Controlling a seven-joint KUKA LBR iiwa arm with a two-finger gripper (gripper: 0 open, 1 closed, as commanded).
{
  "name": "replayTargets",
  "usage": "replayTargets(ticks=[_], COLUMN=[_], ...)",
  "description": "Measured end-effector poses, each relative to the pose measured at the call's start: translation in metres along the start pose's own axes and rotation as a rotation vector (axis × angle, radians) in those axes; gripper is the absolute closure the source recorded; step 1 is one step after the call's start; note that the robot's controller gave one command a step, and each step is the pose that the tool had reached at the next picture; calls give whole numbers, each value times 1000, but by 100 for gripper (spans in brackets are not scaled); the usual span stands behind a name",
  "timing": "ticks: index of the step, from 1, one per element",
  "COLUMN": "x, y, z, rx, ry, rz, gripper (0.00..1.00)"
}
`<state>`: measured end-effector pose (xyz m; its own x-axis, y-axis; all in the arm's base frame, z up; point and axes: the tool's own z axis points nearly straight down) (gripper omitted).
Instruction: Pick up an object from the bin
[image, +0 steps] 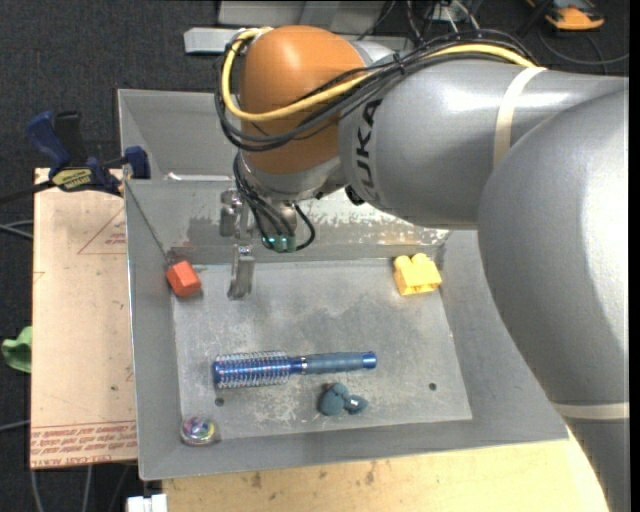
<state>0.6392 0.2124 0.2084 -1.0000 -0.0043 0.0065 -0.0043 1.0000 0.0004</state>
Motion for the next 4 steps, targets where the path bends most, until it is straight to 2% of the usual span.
replayTargets(ticks=[1, 2, 3, 4], x=[51, 100, 98, 115], y=[-29, -69, -68, -67], z=[53, 142, 140, -11], rx=[2, 1, 0, 0], ry=[-2, 0, -5, -15], rz=[-140, -302, -302, -344], gripper=[0, 0, 100, 100])
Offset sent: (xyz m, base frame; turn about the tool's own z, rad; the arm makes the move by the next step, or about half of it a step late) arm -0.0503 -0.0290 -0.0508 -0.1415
